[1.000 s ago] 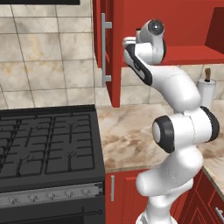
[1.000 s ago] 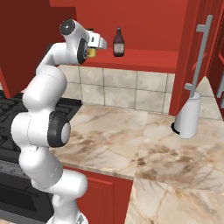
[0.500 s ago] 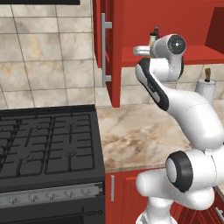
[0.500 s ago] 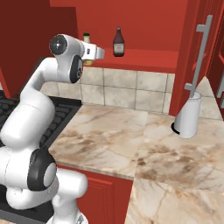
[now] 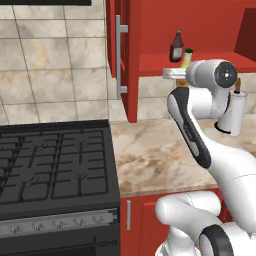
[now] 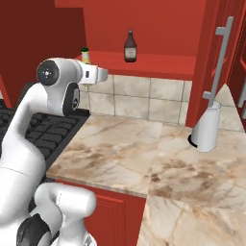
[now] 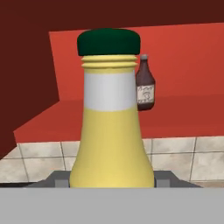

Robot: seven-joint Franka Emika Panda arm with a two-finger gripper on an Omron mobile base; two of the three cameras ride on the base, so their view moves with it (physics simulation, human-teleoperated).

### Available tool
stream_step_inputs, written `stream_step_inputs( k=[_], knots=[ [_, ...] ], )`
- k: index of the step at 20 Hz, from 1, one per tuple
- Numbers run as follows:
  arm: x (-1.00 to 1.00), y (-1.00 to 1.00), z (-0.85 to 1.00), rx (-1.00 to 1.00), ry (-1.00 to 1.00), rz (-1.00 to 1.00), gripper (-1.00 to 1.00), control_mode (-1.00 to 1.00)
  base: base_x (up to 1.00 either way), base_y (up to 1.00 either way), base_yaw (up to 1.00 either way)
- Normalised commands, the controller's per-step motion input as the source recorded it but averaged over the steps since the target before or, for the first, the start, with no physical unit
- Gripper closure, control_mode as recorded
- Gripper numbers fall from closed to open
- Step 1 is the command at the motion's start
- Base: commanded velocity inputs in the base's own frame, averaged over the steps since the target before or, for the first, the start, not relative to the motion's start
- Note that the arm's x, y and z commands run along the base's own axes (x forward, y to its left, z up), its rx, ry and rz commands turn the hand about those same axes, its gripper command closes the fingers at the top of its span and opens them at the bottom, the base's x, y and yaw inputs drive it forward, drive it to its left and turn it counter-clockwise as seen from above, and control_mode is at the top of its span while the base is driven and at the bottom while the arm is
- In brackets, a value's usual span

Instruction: Move the mustard and ketchup from the cabinet to the dining counter.

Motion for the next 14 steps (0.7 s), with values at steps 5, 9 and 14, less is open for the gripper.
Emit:
stream_step_inputs(
  k=[5, 9, 14],
  knots=[
    [-1.00, 0.00, -0.14, 0.00, -0.01, 0.00, 1.00, -1.00, 0.00, 0.00, 0.00],
    [-0.99, 0.00, -0.24, 0.00, -0.05, 0.00, 1.00, -1.00, 0.00, 0.00, 0.00],
    [-0.88, 0.05, -0.37, 0.00, -0.01, 0.00, 1.00, -1.00, 0.00, 0.00, 0.00]
  ],
)
